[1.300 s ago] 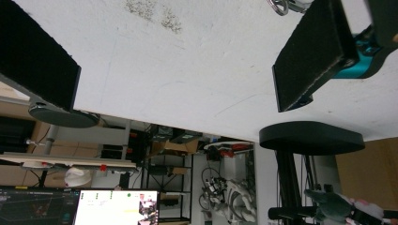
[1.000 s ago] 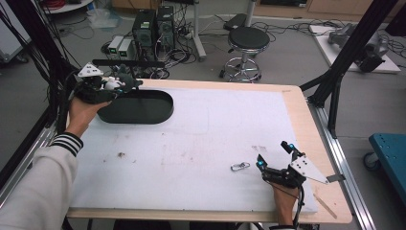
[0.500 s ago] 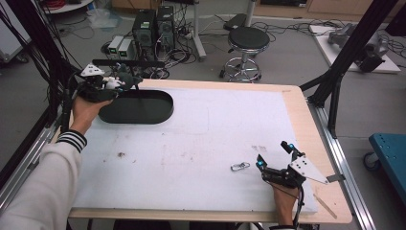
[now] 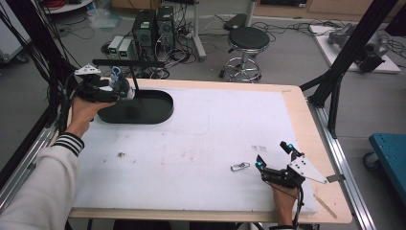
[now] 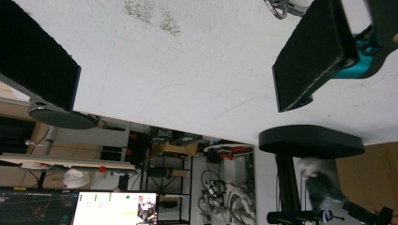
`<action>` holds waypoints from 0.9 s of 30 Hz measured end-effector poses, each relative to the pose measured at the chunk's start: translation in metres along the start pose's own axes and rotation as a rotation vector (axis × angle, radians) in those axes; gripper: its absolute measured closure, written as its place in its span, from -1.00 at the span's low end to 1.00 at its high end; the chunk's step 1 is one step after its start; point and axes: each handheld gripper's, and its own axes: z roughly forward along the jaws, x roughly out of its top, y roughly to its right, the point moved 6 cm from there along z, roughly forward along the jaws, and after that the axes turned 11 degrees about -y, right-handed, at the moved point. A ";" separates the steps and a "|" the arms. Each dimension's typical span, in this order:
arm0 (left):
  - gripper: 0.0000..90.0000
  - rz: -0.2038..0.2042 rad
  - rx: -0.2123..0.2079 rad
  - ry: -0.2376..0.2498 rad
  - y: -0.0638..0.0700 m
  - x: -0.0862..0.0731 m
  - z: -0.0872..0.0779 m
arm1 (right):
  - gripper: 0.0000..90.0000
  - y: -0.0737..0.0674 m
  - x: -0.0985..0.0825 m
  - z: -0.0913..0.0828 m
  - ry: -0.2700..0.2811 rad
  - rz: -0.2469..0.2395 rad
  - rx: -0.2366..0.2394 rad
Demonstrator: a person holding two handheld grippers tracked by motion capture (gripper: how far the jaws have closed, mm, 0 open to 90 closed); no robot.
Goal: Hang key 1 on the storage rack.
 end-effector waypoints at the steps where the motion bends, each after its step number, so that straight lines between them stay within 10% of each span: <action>1: -0.96 0.019 -0.010 0.011 0.001 0.000 -0.003 | -0.99 0.000 0.000 0.000 0.001 -0.001 -0.002; 27: -0.96 0.123 -0.221 0.264 0.063 -0.070 -0.058 | -0.99 0.000 0.000 0.003 0.000 -0.002 0.001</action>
